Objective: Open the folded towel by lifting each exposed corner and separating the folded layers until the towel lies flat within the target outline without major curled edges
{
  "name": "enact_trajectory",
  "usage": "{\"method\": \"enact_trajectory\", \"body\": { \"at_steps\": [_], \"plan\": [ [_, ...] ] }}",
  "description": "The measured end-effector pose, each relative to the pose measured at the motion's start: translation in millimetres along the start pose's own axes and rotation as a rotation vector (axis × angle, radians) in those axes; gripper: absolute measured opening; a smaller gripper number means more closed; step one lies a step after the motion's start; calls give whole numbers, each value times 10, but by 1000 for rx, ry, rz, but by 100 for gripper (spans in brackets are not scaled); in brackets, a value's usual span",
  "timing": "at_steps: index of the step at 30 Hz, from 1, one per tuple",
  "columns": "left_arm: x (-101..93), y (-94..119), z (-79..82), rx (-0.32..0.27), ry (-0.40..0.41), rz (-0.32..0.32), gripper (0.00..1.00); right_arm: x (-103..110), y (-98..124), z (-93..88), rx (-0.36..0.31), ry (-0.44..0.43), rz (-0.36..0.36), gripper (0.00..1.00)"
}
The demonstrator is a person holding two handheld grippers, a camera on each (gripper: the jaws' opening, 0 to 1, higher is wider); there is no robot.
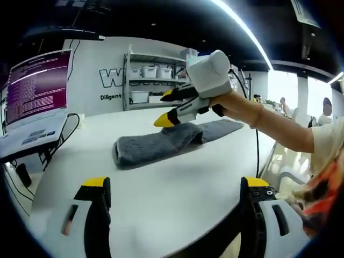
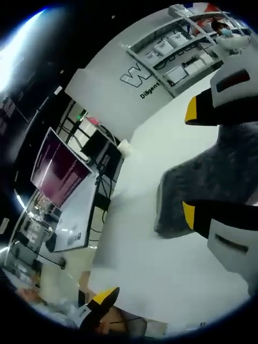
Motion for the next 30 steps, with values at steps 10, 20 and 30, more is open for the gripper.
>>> {"method": "enact_trajectory", "body": {
  "at_steps": [10, 20, 30],
  "plan": [
    [-40, -145, 66, 13, 1, -4, 99, -376, 319, -461, 12, -151, 2, 98],
    [-109, -352, 163, 34, -20, 13, 99, -888, 846, -883, 12, -261, -40, 99],
    [-52, -572, 184, 42, -18, 44, 99, -1180, 1399, -1250, 22, -293, -71, 99]
  ]
}}
Point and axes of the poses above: the point that each gripper's makers call its tool centre point, and the gripper's own axes: y roughly backward along the fingers, x roughly to its left, z roughly out of its top, the point moved 6 cm from there along y, roughly backward along the fingers, and after that the axes turned 13 degrees about -y, right-handed, at the moved point
